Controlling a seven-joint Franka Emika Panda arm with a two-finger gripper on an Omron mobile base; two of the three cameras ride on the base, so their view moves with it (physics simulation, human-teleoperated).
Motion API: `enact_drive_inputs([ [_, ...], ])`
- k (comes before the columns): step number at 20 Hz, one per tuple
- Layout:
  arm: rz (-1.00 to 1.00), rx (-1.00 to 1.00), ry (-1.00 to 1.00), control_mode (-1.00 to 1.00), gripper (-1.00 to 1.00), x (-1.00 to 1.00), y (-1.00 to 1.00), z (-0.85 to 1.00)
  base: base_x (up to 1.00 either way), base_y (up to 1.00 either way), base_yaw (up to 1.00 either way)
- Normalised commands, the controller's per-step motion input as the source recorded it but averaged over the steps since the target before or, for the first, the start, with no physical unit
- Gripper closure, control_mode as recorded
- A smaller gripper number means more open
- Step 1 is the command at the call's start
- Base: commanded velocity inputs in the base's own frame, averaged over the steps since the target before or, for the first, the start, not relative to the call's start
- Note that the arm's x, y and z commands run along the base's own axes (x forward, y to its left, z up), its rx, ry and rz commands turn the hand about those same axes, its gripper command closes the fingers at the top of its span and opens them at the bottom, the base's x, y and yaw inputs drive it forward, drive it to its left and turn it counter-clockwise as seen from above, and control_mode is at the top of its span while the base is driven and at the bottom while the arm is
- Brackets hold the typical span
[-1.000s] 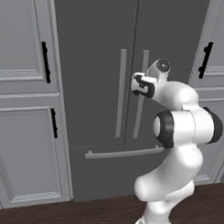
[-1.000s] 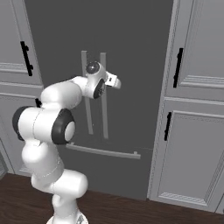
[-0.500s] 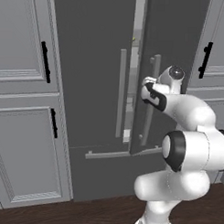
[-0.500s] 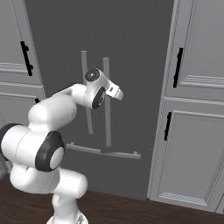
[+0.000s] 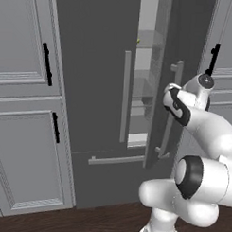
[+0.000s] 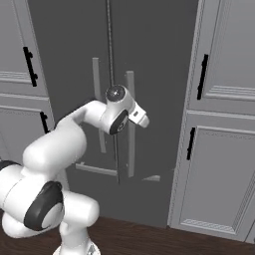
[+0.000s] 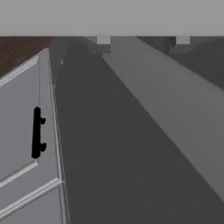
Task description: Grab a lemon wedge from the fridge and one ice cube from the ice bowl, and put them in the glass of lemonade.
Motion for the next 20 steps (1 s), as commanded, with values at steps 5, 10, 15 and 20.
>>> enact_drive_inputs([
  [5, -0.17, 0.17, 0.0, -1.0, 1.0, -0.66, -1.0, 0.21, 0.0, 0.0, 0.0],
  [10, -0.16, 0.04, 0.09, -1.0, -1.0, -0.22, -0.73, 0.37, 0.0, 0.0, 0.0],
  [15, 0.01, 0.0, 0.01, -1.0, -1.0, -0.77, 0.04, 0.93, 0.0, 0.0, 0.0],
  [20, 0.0, -0.09, 0.0, -1.0, -1.0, -0.92, 0.57, 0.98, 0.0, 0.0, 0.0],
])
